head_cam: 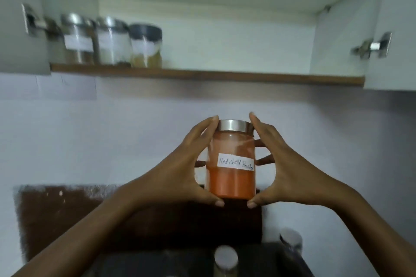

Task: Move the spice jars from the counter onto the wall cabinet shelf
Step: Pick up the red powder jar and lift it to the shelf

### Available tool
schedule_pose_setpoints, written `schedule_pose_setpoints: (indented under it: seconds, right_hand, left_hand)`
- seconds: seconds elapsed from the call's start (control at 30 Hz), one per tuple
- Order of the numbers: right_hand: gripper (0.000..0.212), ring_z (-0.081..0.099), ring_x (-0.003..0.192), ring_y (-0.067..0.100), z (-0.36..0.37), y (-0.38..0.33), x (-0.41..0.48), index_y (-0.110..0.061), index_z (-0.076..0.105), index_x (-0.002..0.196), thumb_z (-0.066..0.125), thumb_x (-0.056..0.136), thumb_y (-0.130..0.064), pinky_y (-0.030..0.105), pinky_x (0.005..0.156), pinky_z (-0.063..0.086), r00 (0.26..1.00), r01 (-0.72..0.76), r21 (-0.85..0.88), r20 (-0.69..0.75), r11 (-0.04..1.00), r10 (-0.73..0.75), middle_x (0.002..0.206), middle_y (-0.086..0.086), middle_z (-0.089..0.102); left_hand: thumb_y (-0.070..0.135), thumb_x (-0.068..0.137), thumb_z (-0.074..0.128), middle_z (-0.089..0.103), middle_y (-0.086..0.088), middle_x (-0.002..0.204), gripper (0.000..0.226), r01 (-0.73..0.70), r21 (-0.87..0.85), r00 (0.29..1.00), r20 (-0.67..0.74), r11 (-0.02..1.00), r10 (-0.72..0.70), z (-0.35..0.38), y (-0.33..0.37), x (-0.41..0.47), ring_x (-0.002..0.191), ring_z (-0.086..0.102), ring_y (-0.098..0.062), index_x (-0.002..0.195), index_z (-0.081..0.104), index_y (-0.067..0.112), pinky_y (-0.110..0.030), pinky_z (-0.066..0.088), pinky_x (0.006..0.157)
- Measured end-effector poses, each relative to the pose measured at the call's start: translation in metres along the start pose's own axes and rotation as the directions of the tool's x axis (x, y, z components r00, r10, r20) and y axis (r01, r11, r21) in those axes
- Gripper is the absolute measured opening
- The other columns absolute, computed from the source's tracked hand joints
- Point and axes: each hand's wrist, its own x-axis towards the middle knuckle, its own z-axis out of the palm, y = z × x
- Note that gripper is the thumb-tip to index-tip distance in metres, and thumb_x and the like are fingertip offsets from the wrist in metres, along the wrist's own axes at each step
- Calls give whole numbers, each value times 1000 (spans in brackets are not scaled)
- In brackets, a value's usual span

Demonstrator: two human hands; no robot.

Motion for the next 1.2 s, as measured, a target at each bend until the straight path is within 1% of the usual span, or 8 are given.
schedule_pose_setpoints:
  seconds: [0.27, 0.37, 0.43, 0.57, 0.67, 0.87, 1.0, 1.2]
  right_hand:
    - [139, 31, 122, -12, -49, -43, 122, -43, -4, 144, 92, 44, -34, 12, 89, 46, 948, 173, -244, -222, 954, -229, 135, -29, 13]
    - [138, 35, 123, 2, -55, -51, 165, -39, -2, 145, 91, 44, -32, 21, 88, 47, 918, 187, -265, -296, 946, -264, 132, -25, 14]
    - [137, 34, 125, 7, -57, -53, 193, -35, 0, 146, 92, 46, -26, 23, 87, 47, 897, 198, -270, -338, 942, -285, 138, -16, 14]
    - [134, 35, 127, 16, -56, -50, 239, -32, 2, 146, 92, 47, -23, 35, 88, 51, 884, 145, -336, -379, 931, -274, 145, -9, 10]
    - [134, 39, 122, 20, -53, -41, 267, -31, 5, 145, 91, 44, -21, 43, 84, 53, 883, 83, -412, -392, 907, -259, 143, -11, 10]
    - [132, 38, 122, 25, -57, -22, 304, -27, 7, 144, 90, 42, -14, 43, 92, 49, 929, 33, -406, -325, 913, -178, 143, -6, 10]
    - [128, 25, 131, 20, -57, -11, 315, -23, 5, 145, 87, 49, -1, 29, 101, 38, 952, 41, -252, -285, 967, -115, 143, -1, 10]
    - [105, 33, 129, 23, -39, -13, 326, -24, 10, 144, 79, 67, -3, 33, 98, 44, 927, 28, 9, -374, 1000, -23, 146, -2, 10]
  left_hand:
    - [47, 59, 82, -11, 27, 153, 129, -154, 453, 954, -164, 878, 252, -119, -17, 69, 137, 3, 13, 147, -12, 34, -18, 28, 106]
    - [47, 66, 78, 3, 16, 157, 121, -94, 377, 925, -309, 921, 221, -142, -38, 85, 142, 11, -2, 148, -9, 32, -25, 21, 112]
    - [48, 76, 69, -3, 11, 158, 109, -9, 401, 900, -396, 916, 182, -152, -61, 94, 144, -4, -5, 149, -8, 26, -31, 9, 116]
    - [55, 87, 50, -30, -1, 151, 97, 247, 661, 876, -465, 709, 128, -164, -115, 106, 138, -29, -18, 145, -18, 17, -42, -12, 114]
    - [57, 88, 47, -31, -7, 148, 98, 314, 691, 889, -455, 651, 53, -163, -152, 108, 139, -25, -25, 141, -24, 17, -49, -1, 117]
    - [61, 71, 61, 10, -21, 155, 106, 319, 782, 868, -467, 536, 165, -160, -182, 110, 143, 5, -34, 149, 12, 8, -50, 15, 111]
    - [62, 67, 63, 10, -20, 155, 110, 299, 804, 871, -450, 514, 199, -161, -187, 109, 143, 11, -36, 149, 11, 11, -50, 18, 111]
    - [62, 63, 67, 13, -20, 155, 112, 282, 815, 870, -439, 506, 223, -160, -191, 111, 142, 16, -37, 148, 16, 12, -51, 22, 109]
